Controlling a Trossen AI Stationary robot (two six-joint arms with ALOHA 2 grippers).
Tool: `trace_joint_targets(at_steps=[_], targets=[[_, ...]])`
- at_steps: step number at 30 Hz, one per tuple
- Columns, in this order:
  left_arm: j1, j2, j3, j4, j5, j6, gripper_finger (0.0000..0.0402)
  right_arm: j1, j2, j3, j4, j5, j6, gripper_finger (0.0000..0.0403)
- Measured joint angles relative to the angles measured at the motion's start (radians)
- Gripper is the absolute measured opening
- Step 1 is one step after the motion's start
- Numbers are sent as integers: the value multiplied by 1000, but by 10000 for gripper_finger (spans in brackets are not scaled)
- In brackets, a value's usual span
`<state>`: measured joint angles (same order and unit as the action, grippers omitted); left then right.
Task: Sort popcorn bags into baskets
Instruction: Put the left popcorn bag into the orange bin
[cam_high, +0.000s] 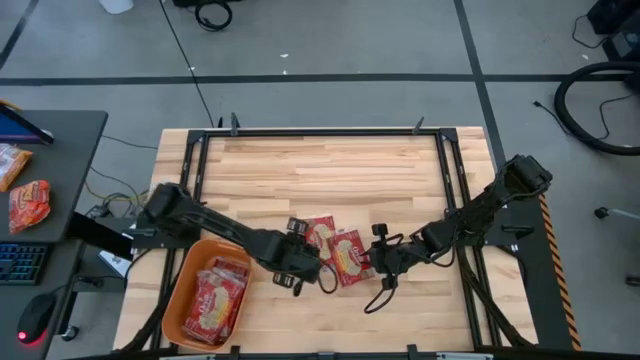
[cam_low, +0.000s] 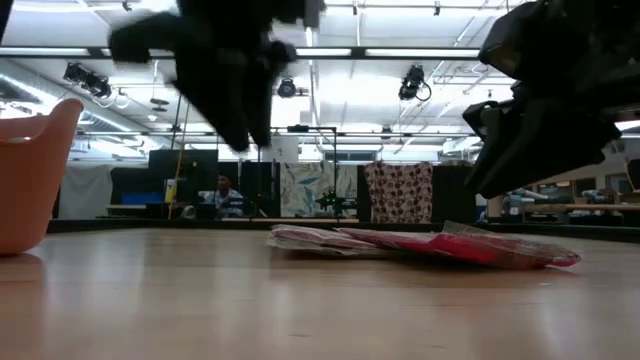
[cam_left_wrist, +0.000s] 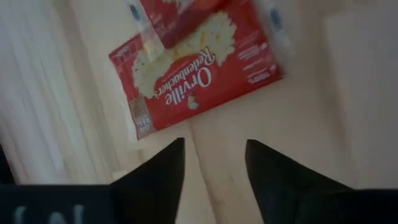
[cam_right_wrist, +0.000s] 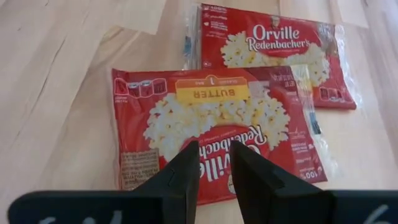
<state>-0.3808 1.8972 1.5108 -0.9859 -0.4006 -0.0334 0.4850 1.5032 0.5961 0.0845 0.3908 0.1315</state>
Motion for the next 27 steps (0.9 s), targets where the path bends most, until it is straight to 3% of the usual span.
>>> trace_joint_targets(at_steps=[6,12,17,27], targets=[[3,117,0,20,-87,265,226,12,0,0,-26,0,83,94],[-11,188,0,36,-231,413,225,55,0,0,-46,14,129,94],[-1,216,0,62,-230,460,209,88,0,0,-46,87,156,94],[61,245,-19,126,-160,477,179,118,0,0,-43,90,185,94]])
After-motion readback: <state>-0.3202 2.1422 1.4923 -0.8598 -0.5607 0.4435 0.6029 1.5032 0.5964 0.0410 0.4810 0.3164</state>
